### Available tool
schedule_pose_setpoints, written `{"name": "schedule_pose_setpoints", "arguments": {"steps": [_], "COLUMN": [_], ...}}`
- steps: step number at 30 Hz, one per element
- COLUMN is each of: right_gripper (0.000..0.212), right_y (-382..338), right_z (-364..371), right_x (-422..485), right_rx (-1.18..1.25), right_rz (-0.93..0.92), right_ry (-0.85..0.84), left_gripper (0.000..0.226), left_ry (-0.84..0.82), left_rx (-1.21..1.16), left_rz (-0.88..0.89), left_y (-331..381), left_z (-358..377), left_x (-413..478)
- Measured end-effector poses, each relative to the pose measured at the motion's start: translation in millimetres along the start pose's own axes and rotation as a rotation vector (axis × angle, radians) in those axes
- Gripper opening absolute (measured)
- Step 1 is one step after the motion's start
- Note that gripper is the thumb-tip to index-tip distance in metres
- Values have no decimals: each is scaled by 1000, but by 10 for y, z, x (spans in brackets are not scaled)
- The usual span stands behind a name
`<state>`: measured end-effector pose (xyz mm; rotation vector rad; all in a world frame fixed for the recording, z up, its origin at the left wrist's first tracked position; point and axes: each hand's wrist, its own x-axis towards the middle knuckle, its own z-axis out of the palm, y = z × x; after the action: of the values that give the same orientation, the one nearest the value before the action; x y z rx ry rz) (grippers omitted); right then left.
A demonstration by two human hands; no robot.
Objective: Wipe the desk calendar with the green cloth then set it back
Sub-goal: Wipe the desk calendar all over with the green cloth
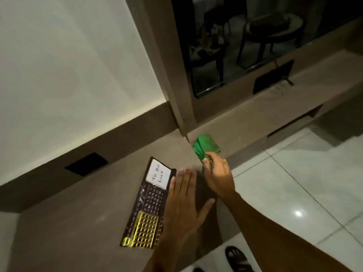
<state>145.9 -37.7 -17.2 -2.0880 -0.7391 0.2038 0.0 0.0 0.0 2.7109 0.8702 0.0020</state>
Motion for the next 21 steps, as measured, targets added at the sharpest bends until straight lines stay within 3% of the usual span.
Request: {"name": "schedule_pose_setpoints", "arguments": {"steps": [4,10,14,17,21], "right_gripper": [37,41,36,38,78], "right_y": [234,743,981,1080,1046], "right_z": [234,740,938,956,931], "right_x": [295,742,962,1114,1283], "right_rx": [-66,-376,-435,-294,160], "right_rz": [119,276,306,355,540], "right_ry": [-127,-80,-69,-74,-145], "left_gripper": [96,97,97,98,100], "left_ry": [-83,-141,-86,-81,-120], "left_rx": [29,15,72,78,59], "left_rz": [-38,-56,-13,4,-7], "left_y": [-227,-450,-531,-531,-537], "left_z": [456,1025,1122,1124,1112], "left_x": [119,206,226,211,216]}}
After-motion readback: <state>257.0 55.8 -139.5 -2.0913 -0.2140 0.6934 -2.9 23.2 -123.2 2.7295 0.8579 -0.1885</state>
